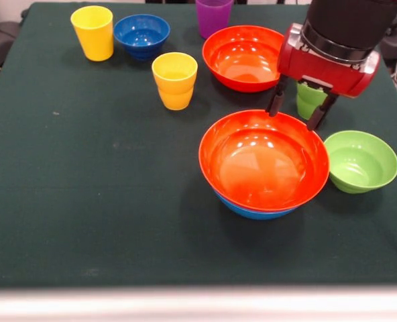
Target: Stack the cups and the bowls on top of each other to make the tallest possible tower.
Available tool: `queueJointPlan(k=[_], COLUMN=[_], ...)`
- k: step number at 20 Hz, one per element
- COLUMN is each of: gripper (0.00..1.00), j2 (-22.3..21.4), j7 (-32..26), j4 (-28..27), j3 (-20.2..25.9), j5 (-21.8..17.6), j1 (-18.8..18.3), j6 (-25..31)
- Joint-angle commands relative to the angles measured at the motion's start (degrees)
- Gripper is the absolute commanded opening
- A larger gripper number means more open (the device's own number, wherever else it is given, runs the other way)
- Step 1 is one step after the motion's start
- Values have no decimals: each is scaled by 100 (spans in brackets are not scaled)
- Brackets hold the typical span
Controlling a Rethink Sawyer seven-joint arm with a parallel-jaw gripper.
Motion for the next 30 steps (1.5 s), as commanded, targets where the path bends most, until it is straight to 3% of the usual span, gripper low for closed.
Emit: queueJointPlan(k=[1, 10, 19, 30], gripper=[100, 100, 100, 100], j2=[74, -34, -242, -444], j7=[543, 641, 395, 230], j4=[851, 873, 1314, 1554], j3=[546, 490, 610, 664], j5=[-95, -5, -13, -44], j1=[13, 62, -127, -264], j6=[-313, 4, -305, -275])
